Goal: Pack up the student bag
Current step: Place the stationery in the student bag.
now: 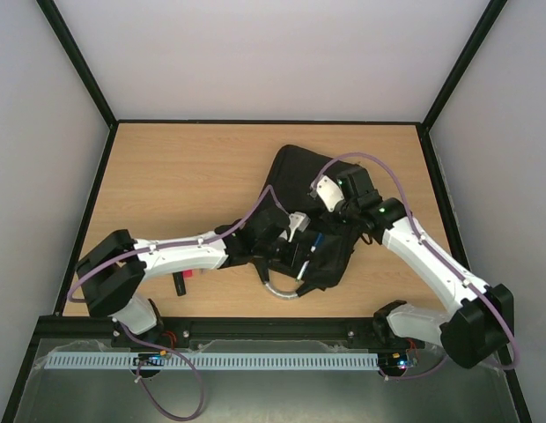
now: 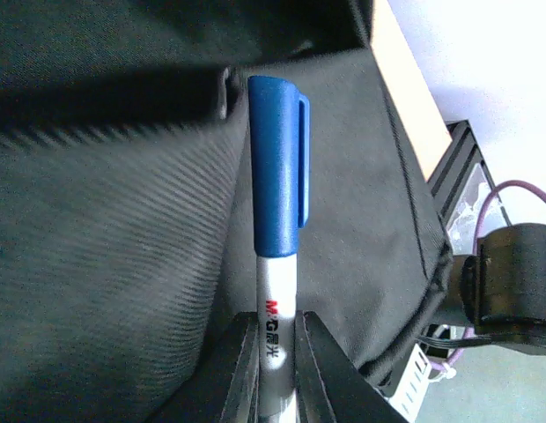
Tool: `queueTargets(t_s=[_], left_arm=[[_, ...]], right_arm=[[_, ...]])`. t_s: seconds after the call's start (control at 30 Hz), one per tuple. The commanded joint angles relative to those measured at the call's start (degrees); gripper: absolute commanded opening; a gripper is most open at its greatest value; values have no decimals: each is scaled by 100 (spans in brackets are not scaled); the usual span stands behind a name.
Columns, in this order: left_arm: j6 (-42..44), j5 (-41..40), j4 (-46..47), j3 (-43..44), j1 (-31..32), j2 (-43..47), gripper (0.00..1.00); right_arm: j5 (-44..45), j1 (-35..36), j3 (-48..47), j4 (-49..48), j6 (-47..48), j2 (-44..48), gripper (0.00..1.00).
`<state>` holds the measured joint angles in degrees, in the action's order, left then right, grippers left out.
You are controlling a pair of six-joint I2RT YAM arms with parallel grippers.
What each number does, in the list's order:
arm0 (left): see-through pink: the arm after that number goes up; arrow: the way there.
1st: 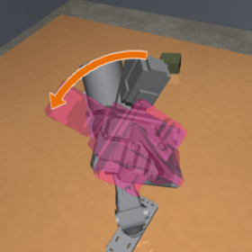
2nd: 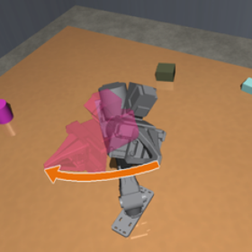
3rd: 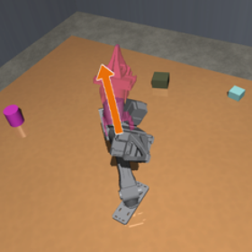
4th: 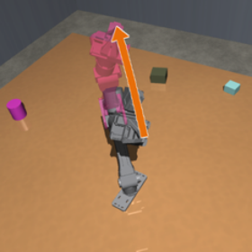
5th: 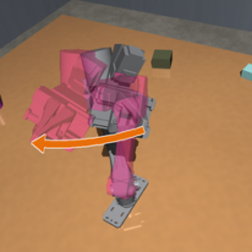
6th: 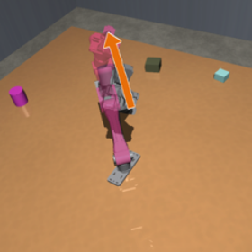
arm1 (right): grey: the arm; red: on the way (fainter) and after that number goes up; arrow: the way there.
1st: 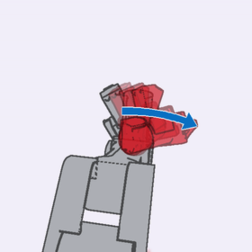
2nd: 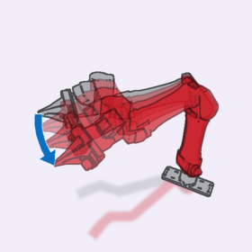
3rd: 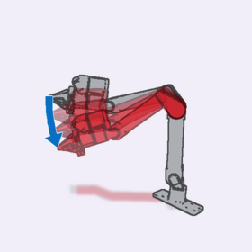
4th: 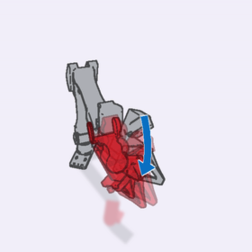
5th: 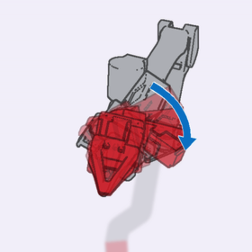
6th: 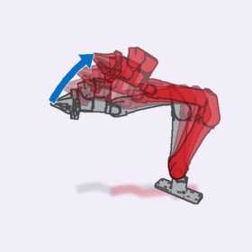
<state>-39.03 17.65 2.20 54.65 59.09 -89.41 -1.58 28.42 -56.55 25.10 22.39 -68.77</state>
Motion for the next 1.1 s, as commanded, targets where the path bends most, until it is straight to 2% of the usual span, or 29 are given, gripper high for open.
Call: queueTargets(t_s=[0.0,0.3,0.47,0.67,0.83,0.93,1.07], left_arm=[[-195,-56,281,177,-157,-226,2],[-576,-435,177,802,-672,-733,2],[-1043,-783,433,1116,-719,-1019,2],[-2126,-1301,1419,972,-672,-1193,3],[-2972,-1393,2699,629,-577,-1231,3],[-3362,-1129,3366,605,-545,-1363,10],[-3607,-900,3307,814,-510,-1561,25]], right_arm=[[-473,14,160,-83,-177,536,2],[-997,15,690,-127,-107,1043,1],[-1112,9,798,-89,-95,1219,1],[-1282,9,766,-117,-229,1191,1],[-1271,16,823,-266,-306,1211,1],[-1214,14,910,-340,-303,1224,1],[-1163,14,1010,-429,-318,1251,1]])
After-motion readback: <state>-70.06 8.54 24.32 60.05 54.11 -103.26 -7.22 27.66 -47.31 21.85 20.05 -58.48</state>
